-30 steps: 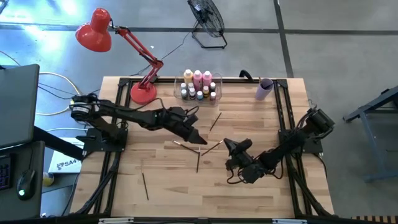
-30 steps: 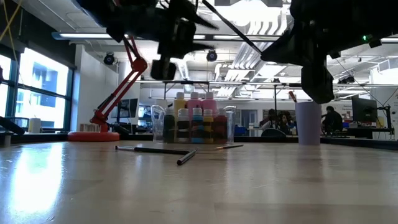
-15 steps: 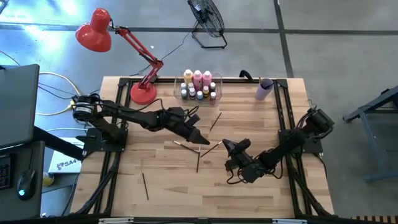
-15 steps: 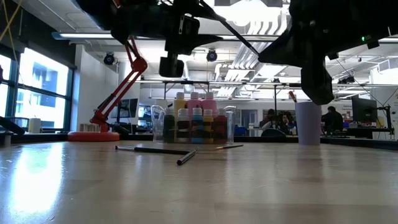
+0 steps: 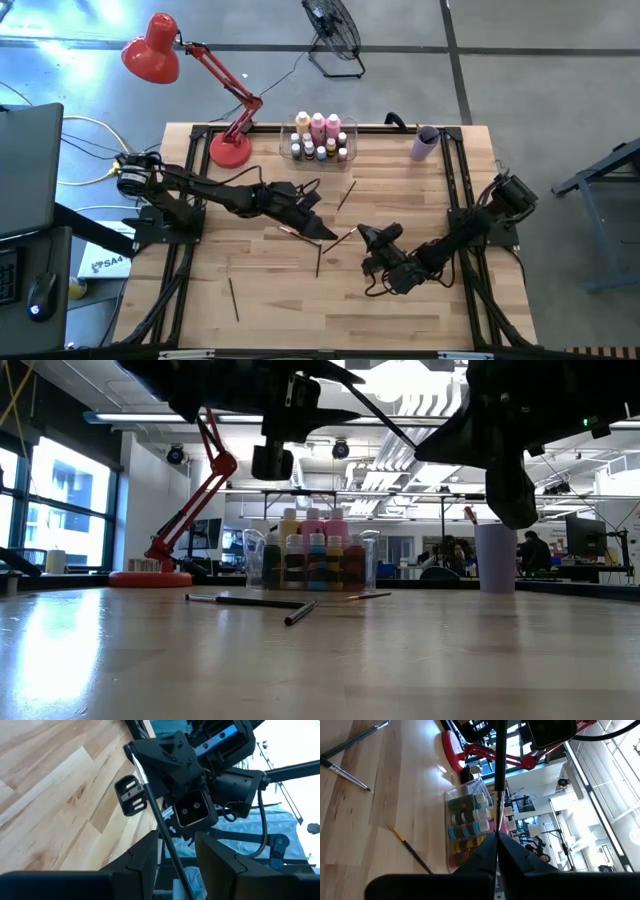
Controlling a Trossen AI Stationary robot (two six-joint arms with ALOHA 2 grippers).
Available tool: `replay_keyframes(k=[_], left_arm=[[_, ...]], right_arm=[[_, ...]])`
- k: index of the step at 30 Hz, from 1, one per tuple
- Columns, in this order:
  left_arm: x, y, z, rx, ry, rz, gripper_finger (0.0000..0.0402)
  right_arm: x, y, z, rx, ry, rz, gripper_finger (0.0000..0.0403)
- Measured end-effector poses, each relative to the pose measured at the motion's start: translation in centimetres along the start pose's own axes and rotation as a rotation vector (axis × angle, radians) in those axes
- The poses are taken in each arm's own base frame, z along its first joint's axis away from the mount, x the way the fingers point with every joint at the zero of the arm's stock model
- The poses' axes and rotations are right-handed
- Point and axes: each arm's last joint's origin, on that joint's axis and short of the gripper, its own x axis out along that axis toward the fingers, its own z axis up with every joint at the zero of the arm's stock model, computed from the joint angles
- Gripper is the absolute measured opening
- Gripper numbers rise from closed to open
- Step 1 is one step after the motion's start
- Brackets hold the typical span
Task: Pick & Place Paint Supplies
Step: Put the black paint brush into the violet cup
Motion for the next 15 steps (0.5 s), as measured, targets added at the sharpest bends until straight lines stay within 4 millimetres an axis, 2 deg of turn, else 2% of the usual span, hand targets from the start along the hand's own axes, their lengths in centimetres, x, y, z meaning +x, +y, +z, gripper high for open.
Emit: replay_keyframes(k=[10, 15], left_arm=[[0.9, 1.3, -0.2, -0.056, 0.013, 0.033, 0.0129], [0.8, 0.6, 0.1, -0.042, -0.011, -0.031, 0.0129]], right_arm=[[0.0, 0.0, 0.0, -0.001, -0.001, 0.001, 0.0003], [0.0, 0.1, 0.0, -0.003, -0.014, 0.014, 0.0003]])
